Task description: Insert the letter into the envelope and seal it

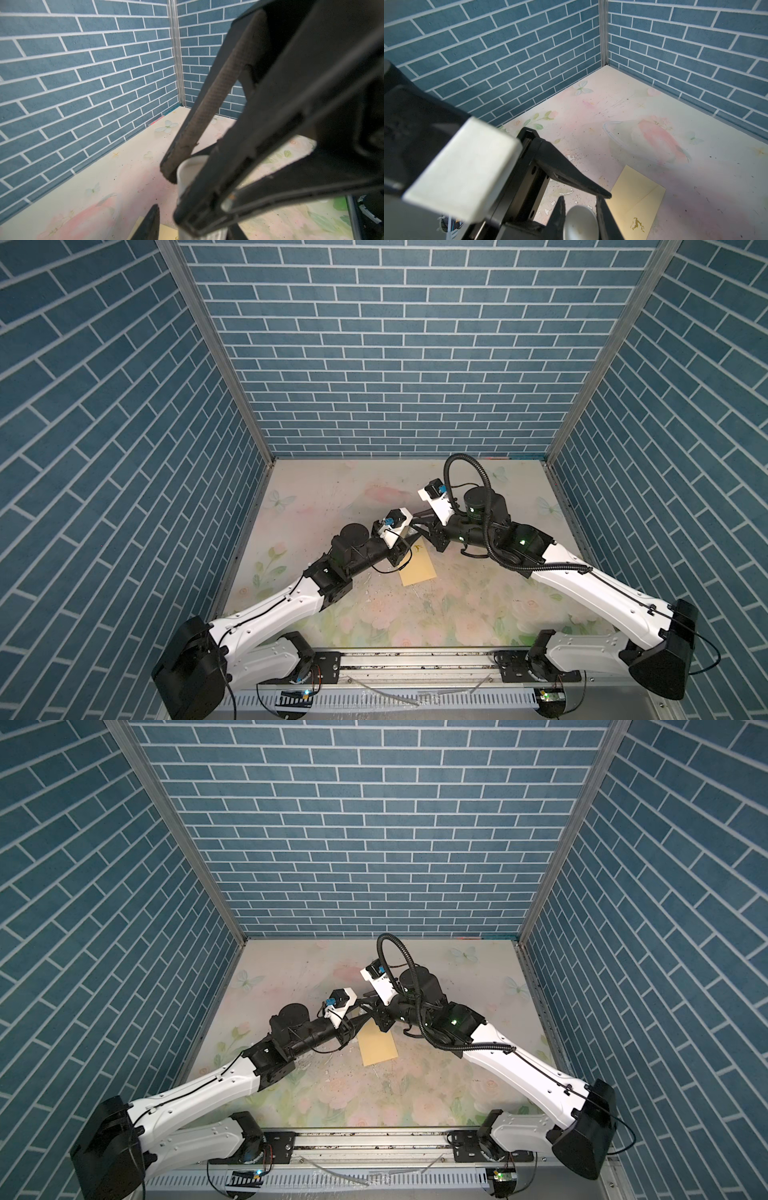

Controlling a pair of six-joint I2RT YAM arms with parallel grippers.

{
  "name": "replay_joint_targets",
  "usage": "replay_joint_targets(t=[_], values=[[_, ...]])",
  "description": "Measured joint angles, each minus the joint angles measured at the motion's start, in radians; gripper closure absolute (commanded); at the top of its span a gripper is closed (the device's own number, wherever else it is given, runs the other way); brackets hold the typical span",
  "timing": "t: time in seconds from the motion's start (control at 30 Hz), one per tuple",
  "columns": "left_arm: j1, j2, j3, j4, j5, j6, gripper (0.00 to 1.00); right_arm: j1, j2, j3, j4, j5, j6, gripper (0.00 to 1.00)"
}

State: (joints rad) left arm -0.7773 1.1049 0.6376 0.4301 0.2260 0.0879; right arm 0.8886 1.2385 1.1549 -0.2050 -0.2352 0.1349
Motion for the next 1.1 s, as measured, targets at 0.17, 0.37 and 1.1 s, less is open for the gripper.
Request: replay_joint_targets(t=[0.17,0.37,1.1], values=[[-0.005,0.000,-0.010,0.021,0.001,0.005,0.88,-0.006,0.000,0.000,0.008,-0.010,0.009,0.91],[-0.006,-0.002,-0.029,0.042,-0.021,0.005,1.00,-0.013,-0.003,0.000,0.007,-0.004,0.024,0.53],[-0.004,-0.092,-0.142,0.034,-0.233,-0.105,1.00,-0.502,0.214,0.138,-0.319,0.254,0.051,0.15]])
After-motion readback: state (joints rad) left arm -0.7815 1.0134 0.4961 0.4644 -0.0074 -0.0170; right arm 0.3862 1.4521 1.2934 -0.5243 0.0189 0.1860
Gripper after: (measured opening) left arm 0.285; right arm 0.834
